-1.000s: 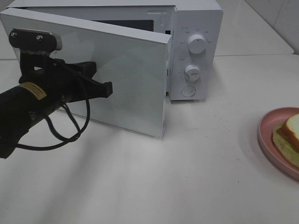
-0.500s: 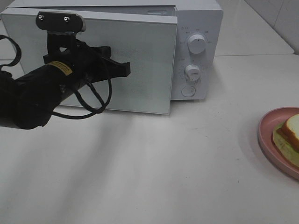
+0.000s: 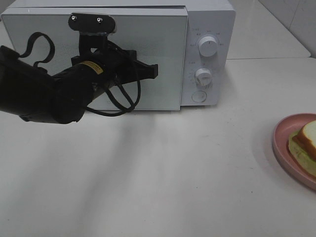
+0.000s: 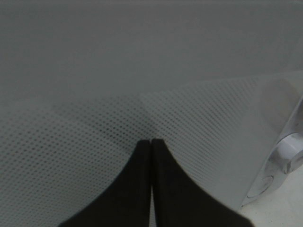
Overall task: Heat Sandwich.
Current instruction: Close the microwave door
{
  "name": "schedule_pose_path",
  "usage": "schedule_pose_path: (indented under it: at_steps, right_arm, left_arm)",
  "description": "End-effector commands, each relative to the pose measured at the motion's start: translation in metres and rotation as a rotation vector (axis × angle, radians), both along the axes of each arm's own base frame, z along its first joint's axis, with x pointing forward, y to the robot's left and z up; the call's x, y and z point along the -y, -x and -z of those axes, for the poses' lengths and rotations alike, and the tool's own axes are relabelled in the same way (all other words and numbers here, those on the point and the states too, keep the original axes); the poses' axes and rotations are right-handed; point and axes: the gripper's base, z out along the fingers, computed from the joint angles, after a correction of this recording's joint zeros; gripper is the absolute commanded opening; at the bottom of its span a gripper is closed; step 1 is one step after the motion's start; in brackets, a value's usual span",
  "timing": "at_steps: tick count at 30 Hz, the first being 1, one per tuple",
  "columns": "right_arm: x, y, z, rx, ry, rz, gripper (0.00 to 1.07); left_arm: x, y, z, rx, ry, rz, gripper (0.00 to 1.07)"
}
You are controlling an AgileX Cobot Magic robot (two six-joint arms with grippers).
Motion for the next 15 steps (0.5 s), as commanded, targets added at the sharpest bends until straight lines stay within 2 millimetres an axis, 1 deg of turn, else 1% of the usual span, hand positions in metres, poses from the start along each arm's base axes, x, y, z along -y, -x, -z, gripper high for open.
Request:
schedule_pose_path:
  at_steps: [1, 7, 15]
  right_arm:
    - [0.000, 0.003, 0.000, 0.041, 0.005, 0.005, 0.74]
    - [0.000, 0.003, 0.000, 0.041, 0.005, 0.005, 0.74]
    - [0.000, 0.003, 0.000, 0.041, 0.005, 0.005, 0.74]
  left_arm:
    - [0.003, -0.015, -0.011, 0.059, 0.047, -0.043, 0.00]
    - [0.010, -0.031, -0.013, 0.059, 0.021, -0.090, 0.00]
    - [0.012, -0.033, -0.014, 0.043, 0.015, -0.091, 0.00]
